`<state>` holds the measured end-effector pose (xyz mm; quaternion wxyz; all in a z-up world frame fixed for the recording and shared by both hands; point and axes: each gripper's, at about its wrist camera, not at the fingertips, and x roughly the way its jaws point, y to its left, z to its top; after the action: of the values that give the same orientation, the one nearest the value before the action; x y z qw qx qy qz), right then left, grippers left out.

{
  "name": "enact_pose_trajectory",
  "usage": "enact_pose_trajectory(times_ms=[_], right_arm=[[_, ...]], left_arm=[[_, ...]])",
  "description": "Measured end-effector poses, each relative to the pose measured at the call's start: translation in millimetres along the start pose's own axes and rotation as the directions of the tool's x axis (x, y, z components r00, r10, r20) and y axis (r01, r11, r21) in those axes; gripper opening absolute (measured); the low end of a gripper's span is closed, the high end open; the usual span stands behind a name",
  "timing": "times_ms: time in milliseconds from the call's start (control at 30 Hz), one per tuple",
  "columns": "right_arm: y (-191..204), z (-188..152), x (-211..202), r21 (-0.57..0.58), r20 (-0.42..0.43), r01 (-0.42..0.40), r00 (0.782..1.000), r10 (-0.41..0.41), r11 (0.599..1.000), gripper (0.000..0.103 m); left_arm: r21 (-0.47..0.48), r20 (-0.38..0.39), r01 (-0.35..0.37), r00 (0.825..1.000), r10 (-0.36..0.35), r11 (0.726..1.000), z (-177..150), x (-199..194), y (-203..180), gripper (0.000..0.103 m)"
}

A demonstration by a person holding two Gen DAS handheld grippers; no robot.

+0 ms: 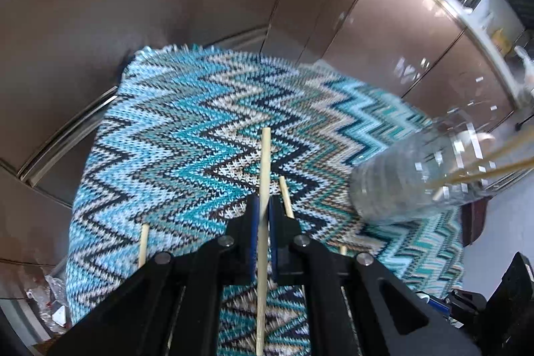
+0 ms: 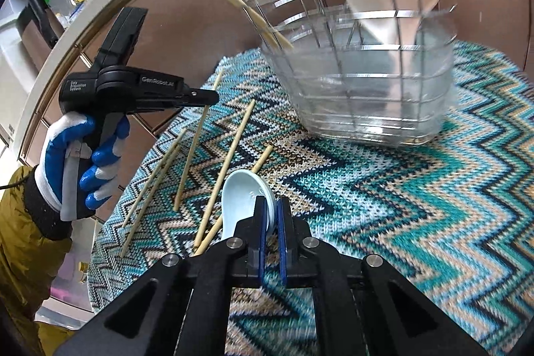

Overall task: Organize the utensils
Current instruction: 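Grasp a chopstick with the left tool while the right tool grasps a white spoon, then carry the chopstick and white spoon over the utensil holder with both tools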

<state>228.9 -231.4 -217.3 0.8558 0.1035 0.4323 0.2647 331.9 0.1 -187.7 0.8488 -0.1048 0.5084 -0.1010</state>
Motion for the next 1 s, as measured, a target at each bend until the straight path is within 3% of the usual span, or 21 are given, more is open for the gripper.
enact_pose_trajectory(times_ms=[433, 1000], right_arm=[[34.5, -33.6, -70.6, -0.010, 0.105, 0.079, 0.991, -0.078, 0.997, 0.006], [86.1, -81.8, -156.1, -0.012, 0.236, 0.180, 0.956, -0.172, 0.984, 0.006]], left_arm=[[-0.006, 0.173, 0.017, 0.985, -0.016, 1.000, -39.7, -90.9, 2.4, 0.005], [-0.030, 0.280, 0.067, 0.958, -0.056, 0.997, -94.5, -163.0, 15.3, 0.005]])
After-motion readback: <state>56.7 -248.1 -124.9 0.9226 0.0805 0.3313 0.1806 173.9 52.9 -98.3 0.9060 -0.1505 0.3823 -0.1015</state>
